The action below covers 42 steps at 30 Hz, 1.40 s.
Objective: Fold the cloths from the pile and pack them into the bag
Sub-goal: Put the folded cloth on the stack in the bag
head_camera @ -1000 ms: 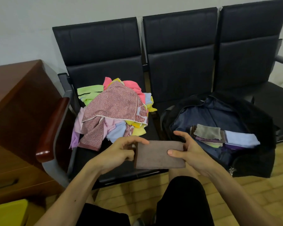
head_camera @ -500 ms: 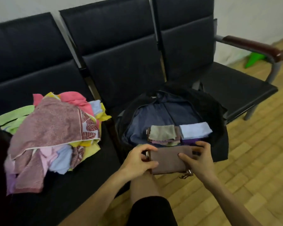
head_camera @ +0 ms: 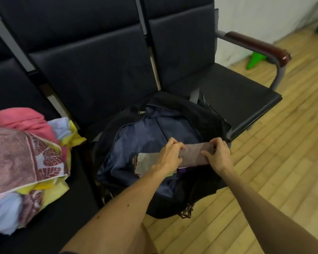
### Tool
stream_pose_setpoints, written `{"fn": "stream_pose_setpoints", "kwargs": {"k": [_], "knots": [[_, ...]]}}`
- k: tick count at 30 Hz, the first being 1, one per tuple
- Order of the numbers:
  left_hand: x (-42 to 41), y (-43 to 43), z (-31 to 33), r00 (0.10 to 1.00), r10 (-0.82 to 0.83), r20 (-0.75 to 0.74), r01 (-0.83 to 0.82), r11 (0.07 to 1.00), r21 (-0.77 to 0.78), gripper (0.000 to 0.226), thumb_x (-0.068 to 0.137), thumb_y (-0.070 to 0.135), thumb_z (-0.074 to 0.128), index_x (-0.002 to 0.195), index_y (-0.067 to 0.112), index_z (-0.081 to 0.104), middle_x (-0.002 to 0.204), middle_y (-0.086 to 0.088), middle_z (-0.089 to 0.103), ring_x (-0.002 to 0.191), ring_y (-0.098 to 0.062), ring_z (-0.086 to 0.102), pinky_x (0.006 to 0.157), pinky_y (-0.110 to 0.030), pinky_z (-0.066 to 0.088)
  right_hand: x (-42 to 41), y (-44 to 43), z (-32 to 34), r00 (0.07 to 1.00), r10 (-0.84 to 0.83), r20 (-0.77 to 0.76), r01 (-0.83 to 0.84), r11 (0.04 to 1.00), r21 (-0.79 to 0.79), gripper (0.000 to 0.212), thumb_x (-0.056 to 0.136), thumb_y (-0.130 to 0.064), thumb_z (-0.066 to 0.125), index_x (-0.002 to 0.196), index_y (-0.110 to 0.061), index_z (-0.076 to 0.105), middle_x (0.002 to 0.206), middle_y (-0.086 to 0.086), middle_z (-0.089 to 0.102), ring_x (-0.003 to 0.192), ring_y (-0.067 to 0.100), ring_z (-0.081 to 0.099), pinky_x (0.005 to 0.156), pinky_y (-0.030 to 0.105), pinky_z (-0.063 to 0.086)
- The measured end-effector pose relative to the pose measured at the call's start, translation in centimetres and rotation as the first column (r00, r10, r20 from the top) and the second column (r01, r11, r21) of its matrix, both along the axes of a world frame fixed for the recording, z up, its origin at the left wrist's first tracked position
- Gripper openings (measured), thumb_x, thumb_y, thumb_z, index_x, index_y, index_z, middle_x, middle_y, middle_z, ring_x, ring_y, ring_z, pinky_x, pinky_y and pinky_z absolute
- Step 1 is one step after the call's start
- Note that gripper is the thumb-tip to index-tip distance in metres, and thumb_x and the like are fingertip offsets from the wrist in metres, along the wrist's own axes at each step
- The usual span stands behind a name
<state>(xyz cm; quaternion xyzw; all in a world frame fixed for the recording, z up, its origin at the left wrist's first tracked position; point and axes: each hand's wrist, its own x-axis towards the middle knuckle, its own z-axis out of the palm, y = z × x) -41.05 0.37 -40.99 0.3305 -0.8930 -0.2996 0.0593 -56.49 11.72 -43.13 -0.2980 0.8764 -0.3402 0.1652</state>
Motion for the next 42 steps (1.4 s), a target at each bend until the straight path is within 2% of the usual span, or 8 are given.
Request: {"fn": "stream_pose_setpoints", "kwargs": {"k": [8, 11, 18, 22, 26, 29, 36, 42], "knots": [[-0.5, -0.2, -1.8, 0.994, -0.048, 0.097, 0.047, 0.999, 0.015, 0.039, 0.088, 0.013, 0.073, 0.122, 0.015, 0.055, 0.124, -0.005, 0.041, 0.102, -0.028, 0.058, 0.072, -0.035, 0.057, -0.2, -1.3, -1.7, 0.976, 0.151, -0.156, -0.116, 0.97, 0.212, 0.045, 0.09, -0.027, 0.069, 0.129, -0.014, 0.049, 0.126, 0.01, 0.051, 0.115, 0.029, 0.052, 0.097, 0.044, 0.048], [-0.5, -0.1, -1.8, 0.994, -0.038, 0.1, 0.037, 0.999, 0.01, 0.039, 0.088, 0.013, 0.072, 0.123, 0.014, 0.054, 0.125, -0.007, 0.042, 0.105, -0.029, 0.058, 0.078, -0.034, 0.055, -0.3, -1.1, -1.8, 0.958, 0.176, -0.225, -0.114, 0.958, 0.265, 0.047, 0.09, -0.032, 0.069, 0.13, -0.014, 0.051, 0.127, 0.011, 0.053, 0.118, 0.029, 0.046, 0.1, 0.042, 0.044], [1.4, -0.3, 0.7, 0.995, -0.076, 0.061, 0.085, 0.985, -0.148, 0.018, 0.091, 0.007, 0.062, 0.109, 0.006, 0.06, 0.118, -0.011, 0.049, 0.098, -0.034, 0.058, 0.078, -0.04, 0.045, 0.6, -0.5, 1.0, 0.959, 0.145, -0.244, -0.085, 0.968, 0.237, 0.039, 0.094, -0.031, 0.062, 0.129, -0.014, 0.054, 0.127, 0.011, 0.052, 0.117, 0.031, 0.048, 0.094, 0.045, 0.047], [5.0, -0.4, 2.7, 0.996, -0.061, -0.059, 0.048, 0.978, -0.203, 0.013, 0.092, 0.009, 0.058, 0.103, 0.01, 0.065, 0.106, -0.007, 0.058, 0.094, -0.028, 0.059, 0.076, -0.039, 0.046, 2.1, 0.1, 4.1, 0.957, 0.082, -0.28, -0.054, 0.993, 0.106, 0.029, 0.095, -0.025, 0.057, 0.121, -0.013, 0.06, 0.123, 0.01, 0.057, 0.111, 0.03, 0.055, 0.09, 0.049, 0.05], [11.9, -0.2, 4.4, 0.987, 0.024, -0.16, -0.055, 0.98, -0.193, 0.015, 0.091, 0.021, 0.064, 0.105, 0.018, 0.067, 0.102, 0.002, 0.063, 0.092, -0.018, 0.063, 0.078, -0.037, 0.052, 8.1, -0.5, 7.7, 0.93, 0.124, -0.345, -0.194, 0.965, -0.177, 0.016, 0.093, -0.019, 0.063, 0.107, -0.013, 0.065, 0.104, 0.002, 0.063, 0.092, 0.017, 0.062, 0.079, 0.033, 0.05], [19.4, -0.7, 5.5, 0.974, 0.162, -0.156, -0.191, 0.962, -0.194, 0.014, 0.089, 0.025, 0.067, 0.103, 0.022, 0.068, 0.095, 0.009, 0.063, 0.086, -0.012, 0.062, 0.075, -0.031, 0.051, 15.6, -2.1, 9.1, 0.914, 0.262, -0.31, -0.349, 0.897, -0.272, 0.009, 0.092, -0.016, 0.066, 0.101, -0.016, 0.063, 0.093, -0.002, 0.063, 0.083, 0.012, 0.06, 0.074, 0.029, 0.05], [36.9, -5.0, 6.5, 0.842, 0.54, -0.01, -0.52, 0.805, -0.284, 0.017, 0.093, 0.033, 0.062, 0.105, 0.023, 0.067, 0.099, 0.004, 0.071, 0.096, -0.018, 0.064, 0.076, -0.031, 0.047, 32.1, -8.9, 8.7, 0.828, 0.547, -0.121, -0.555, 0.77, -0.317, 0.009, 0.09, -0.019, 0.069, 0.098, -0.016, 0.065, 0.079, -0.011, 0.061, 0.077, 0.012, 0.061, 0.072, 0.03, 0.048], [44.9, -9.6, 6.5, 0.782, 0.6, 0.171, -0.488, 0.759, -0.43, 0.021, 0.095, 0.023, 0.054, 0.112, 0.016, 0.064, 0.113, -0.006, 0.067, 0.107, -0.03, 0.062, 0.078, -0.038, 0.048, 41.2, -15.7, 6.5, 0.706, 0.703, -0.092, -0.707, 0.688, -0.166, 0.004, 0.093, -0.019, 0.064, 0.089, -0.02, 0.066, 0.088, -0.008, 0.067, 0.081, 0.014, 0.063, 0.073, 0.038, 0.053]]}}
